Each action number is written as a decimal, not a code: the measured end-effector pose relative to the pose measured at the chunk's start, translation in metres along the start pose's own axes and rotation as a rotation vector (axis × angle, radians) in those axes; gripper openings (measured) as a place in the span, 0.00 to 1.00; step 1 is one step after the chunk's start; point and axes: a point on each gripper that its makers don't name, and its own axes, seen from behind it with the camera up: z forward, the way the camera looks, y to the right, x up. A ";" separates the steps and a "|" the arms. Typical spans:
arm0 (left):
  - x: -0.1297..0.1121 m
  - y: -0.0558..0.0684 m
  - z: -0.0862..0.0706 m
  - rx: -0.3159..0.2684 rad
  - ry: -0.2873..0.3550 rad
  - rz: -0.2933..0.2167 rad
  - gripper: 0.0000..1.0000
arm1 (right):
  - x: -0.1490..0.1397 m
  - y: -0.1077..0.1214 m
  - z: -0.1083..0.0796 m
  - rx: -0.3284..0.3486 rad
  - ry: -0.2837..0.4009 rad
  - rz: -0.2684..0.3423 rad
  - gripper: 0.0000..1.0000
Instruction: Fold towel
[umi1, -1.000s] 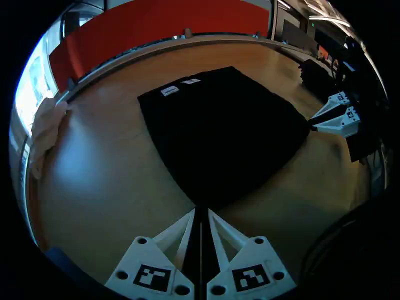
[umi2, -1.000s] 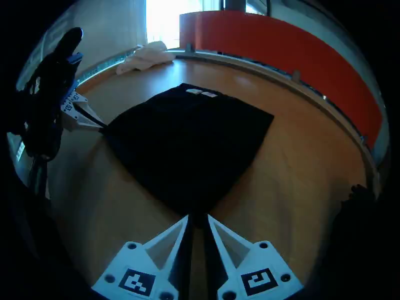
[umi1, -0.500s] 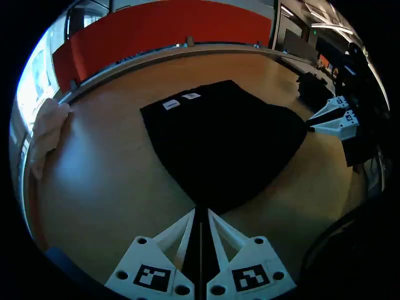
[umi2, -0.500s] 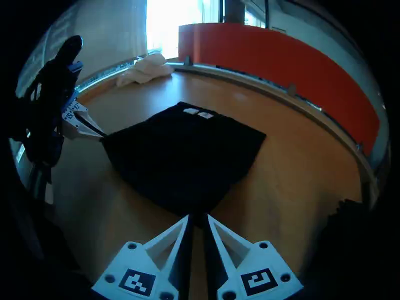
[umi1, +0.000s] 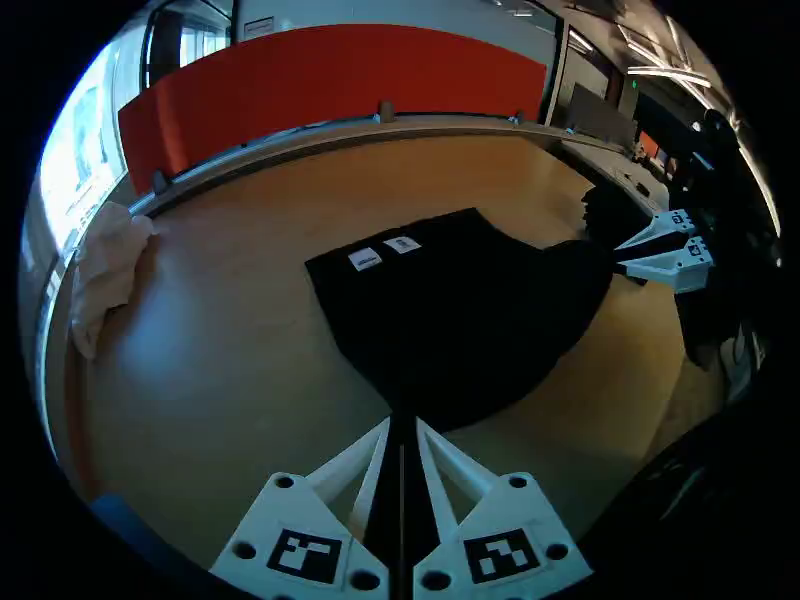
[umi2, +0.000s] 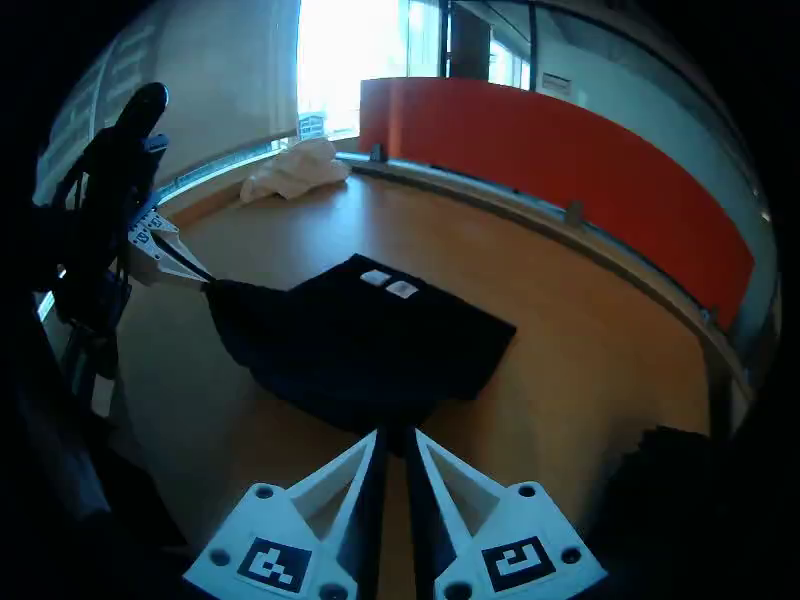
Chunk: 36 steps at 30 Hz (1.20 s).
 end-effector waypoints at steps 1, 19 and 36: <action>0.000 0.001 -0.003 -0.003 0.001 -0.005 0.01 | 0.002 -0.001 -0.003 0.002 0.001 0.000 0.12; 0.003 0.016 -0.043 -0.048 -0.002 -0.046 0.01 | 0.012 -0.011 -0.044 0.005 0.004 0.024 0.12; 0.020 0.010 -0.028 -0.050 0.017 -0.058 0.01 | 0.015 0.004 -0.030 0.001 -0.010 0.021 0.12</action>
